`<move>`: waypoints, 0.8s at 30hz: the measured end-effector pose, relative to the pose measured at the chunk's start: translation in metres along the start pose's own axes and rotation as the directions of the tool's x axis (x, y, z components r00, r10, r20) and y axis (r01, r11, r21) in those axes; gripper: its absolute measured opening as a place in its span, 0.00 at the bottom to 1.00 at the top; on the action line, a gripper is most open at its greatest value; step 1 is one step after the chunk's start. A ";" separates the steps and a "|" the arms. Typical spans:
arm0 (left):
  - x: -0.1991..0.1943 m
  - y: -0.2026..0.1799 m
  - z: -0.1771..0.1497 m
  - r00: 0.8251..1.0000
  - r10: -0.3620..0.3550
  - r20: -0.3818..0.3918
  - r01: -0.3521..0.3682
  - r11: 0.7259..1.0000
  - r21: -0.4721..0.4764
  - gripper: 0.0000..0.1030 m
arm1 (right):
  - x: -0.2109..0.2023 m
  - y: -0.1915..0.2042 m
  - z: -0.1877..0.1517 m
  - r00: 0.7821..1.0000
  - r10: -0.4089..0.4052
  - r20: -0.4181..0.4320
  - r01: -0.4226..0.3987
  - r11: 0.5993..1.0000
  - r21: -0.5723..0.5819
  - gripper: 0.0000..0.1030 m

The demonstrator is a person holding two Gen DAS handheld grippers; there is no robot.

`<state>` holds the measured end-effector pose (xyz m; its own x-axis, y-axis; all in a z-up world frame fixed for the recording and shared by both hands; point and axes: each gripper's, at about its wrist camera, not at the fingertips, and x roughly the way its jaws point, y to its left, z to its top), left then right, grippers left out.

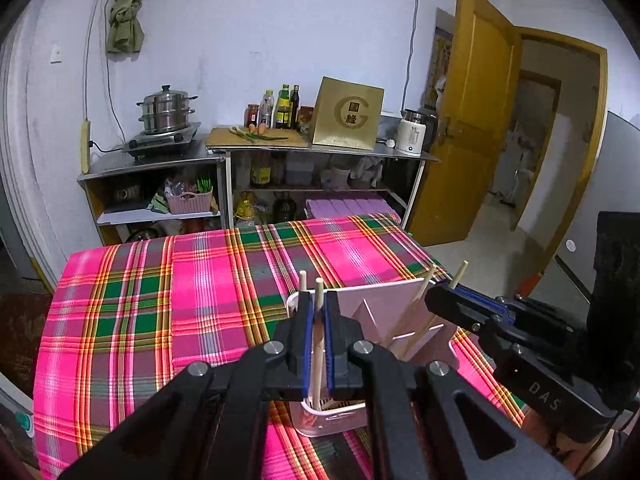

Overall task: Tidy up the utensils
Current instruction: 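Lower the right tool's chopstick into the basket and open it while the left tool releases its chopstick inside, then move both tools back down to the wooden chopsticks on the cloth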

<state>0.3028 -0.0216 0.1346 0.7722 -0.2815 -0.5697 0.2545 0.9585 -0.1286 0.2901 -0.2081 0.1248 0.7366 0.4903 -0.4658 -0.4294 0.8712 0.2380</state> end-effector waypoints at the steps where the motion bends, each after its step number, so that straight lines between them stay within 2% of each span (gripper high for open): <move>1: 0.000 0.001 0.000 1.000 0.002 -0.002 -0.002 1.000 -0.001 0.06 | 0.000 0.000 -0.001 1.000 -0.002 -0.004 0.002 1.000 -0.004 0.05; 3: -0.002 0.001 -0.001 1.000 0.002 -0.003 -0.002 1.000 -0.004 0.07 | -0.002 0.001 -0.002 1.000 -0.006 -0.007 0.006 1.000 -0.012 0.06; 5: -0.005 0.002 -0.002 1.000 -0.001 -0.002 0.001 1.000 -0.007 0.10 | -0.006 0.003 -0.004 1.000 -0.009 -0.005 0.008 1.000 -0.019 0.11; 7: -0.010 0.002 -0.002 1.000 -0.002 0.003 0.002 1.000 -0.007 0.17 | -0.011 0.005 -0.005 1.000 -0.011 -0.002 0.011 1.000 -0.026 0.13; 15: -0.045 0.000 -0.015 0.999 -0.009 0.044 0.009 1.000 -0.017 0.20 | -0.046 0.009 -0.012 0.999 -0.023 0.029 0.024 0.999 -0.038 0.13; 24: -0.088 -0.002 -0.055 0.997 0.031 0.071 -0.031 1.000 -0.003 0.24 | -0.096 0.016 -0.040 0.997 -0.027 0.070 0.031 0.998 -0.046 0.13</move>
<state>0.2027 0.0040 0.1400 0.8192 -0.2543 -0.5141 0.2288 0.9668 -0.1138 0.1912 -0.2418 0.1390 0.7830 0.4667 -0.4112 -0.4302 0.8838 0.1840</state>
